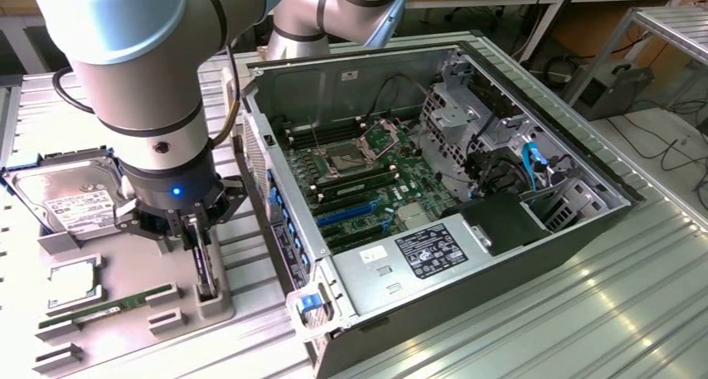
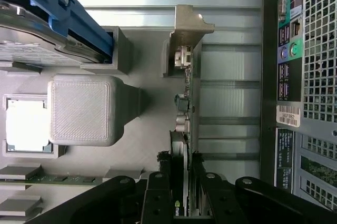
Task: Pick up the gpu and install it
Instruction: 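Pick up the gpu and move the gpu toward the slot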
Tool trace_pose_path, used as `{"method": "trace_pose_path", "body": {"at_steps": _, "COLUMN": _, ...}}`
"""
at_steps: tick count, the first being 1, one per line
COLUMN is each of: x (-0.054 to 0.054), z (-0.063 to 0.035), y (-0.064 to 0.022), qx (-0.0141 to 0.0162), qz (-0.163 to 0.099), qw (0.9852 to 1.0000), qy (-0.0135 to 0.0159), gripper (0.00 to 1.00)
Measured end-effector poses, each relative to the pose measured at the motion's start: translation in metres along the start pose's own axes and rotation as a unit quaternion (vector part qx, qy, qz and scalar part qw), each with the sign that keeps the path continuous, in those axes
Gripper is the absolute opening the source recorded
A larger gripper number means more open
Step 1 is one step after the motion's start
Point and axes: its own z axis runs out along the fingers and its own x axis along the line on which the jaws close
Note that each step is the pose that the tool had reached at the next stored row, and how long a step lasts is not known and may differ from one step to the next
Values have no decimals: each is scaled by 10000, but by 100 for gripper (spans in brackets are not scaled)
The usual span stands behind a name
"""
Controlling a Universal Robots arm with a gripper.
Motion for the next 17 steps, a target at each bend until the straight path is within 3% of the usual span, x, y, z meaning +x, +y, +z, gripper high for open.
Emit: {"method": "trace_pose_path", "body": {"at_steps": 17, "x": -28, "z": -15, "y": 0, "qx": 0, "qz": 258, "qw": 9997, "qy": -10, "gripper": 26}}
